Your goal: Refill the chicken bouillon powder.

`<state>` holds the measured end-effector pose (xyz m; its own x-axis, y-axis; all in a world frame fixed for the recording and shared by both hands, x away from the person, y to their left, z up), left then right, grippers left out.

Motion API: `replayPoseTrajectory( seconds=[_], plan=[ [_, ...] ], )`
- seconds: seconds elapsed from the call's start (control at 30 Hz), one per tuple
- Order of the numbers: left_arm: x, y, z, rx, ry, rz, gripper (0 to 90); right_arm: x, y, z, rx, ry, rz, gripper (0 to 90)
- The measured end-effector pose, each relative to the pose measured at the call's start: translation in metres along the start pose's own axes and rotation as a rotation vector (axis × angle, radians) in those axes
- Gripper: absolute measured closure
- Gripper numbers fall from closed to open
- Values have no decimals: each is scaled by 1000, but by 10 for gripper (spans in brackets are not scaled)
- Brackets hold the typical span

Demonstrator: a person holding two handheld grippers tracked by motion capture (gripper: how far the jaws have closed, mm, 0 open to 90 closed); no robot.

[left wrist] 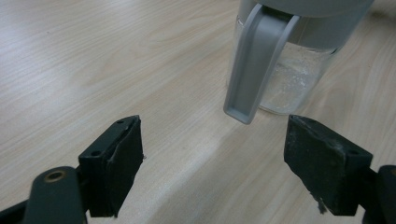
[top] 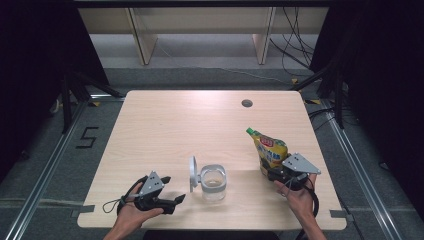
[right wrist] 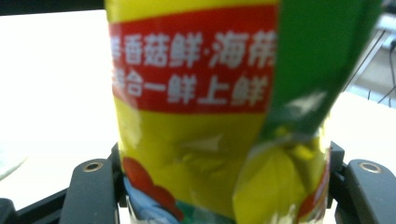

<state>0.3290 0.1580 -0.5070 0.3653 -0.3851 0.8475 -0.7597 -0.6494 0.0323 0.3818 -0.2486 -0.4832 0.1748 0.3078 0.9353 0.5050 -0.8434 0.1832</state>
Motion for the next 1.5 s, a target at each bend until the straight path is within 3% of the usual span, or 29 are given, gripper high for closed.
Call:
replayPoseTrajectory(
  seconds=[0.07, 0.17, 0.23, 0.3, 0.33, 0.47, 0.7, 0.73, 0.8, 0.93, 0.97, 1.0, 1.03, 1.13, 1.17, 1.2, 1.27, 1.33, 1.4, 1.47, 1.5],
  plan=[
    [0, 0, -1, 6, 1, -9, 191, 4, -5, -6, 3, -7, -18, 343],
    [0, -1, 0, 8, 7, -7, 188, 8, -13, -14, 15, -13, -97, 347],
    [0, -1, -1, 8, 2, -2, 188, 10, -19, -17, 18, -17, -116, 353],
    [-1, 1, 0, 0, 3, -25, 188, 11, -23, -20, 19, -23, -164, 365],
    [0, -1, -1, 9, -3, 8, 188, 11, -26, -22, 18, -24, -165, 369],
    [0, -1, 1, 2, -2, 8, 188, 13, -36, -27, 5, -36, -257, 381],
    [-1, 1, 1, -3, 0, -34, 187, 17, -41, -32, 5, -6, -298, 386],
    [-1, -1, 1, -1, 1, -6, 187, 17, -42, -33, -3, -5, -297, 386],
    [-1, -1, 1, 8, -6, -8, 188, 18, -43, -36, 14, -6, -307, 387],
    [-1, -2, 1, 10, -8, 1, 187, 19, -49, -42, 3, -16, -401, 387],
    [-1, -1, 1, 10, -9, -18, 187, 20, -51, -43, -2, -13, -431, 387],
    [-1, -2, 1, 5, -11, 1, 187, 20, -53, -45, 0, -11, -445, 388],
    [-2, 0, 1, 4, -6, -27, 187, 20, -54, -46, 4, -7, -469, 388],
    [-2, 1, 2, -3, -5, -32, 185, 19, -61, -48, 3, -20, -506, 389],
    [-2, 0, 1, 3, -9, -30, 185, 20, -62, -49, 9, -16, -533, 389],
    [-1, -2, 1, 4, -11, -1, 184, 20, -65, -49, 10, -21, -538, 389],
    [-1, -1, 2, 6, -3, -14, 184, 22, -68, -50, 0, -24, -608, 389],
    [-1, -1, 1, 4, -7, -8, 185, 23, -71, -51, -1, -21, -639, 390],
    [-1, 0, 1, 4, -7, -18, 184, 23, -75, -53, 6, -34, -631, 391],
    [-2, 1, 3, 5, 1, -30, 184, 26, -75, -52, -8, -29, -702, 392],
    [-2, 0, 3, -4, -11, -31, 184, 26, -76, -52, -15, -37, -703, 392]
  ],
)
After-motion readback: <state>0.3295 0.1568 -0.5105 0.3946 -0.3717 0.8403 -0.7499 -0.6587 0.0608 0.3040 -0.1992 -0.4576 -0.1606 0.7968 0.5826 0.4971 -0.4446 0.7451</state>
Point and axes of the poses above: each handheld gripper's, and its own axes: z roughly forward along the jaws, x roughly out of its top, y roughly to its right, the point moved 2 cm from there along z, roughly forward along the jaws, and after that the axes turned 1 degree about -x, right-handed, at the moved point
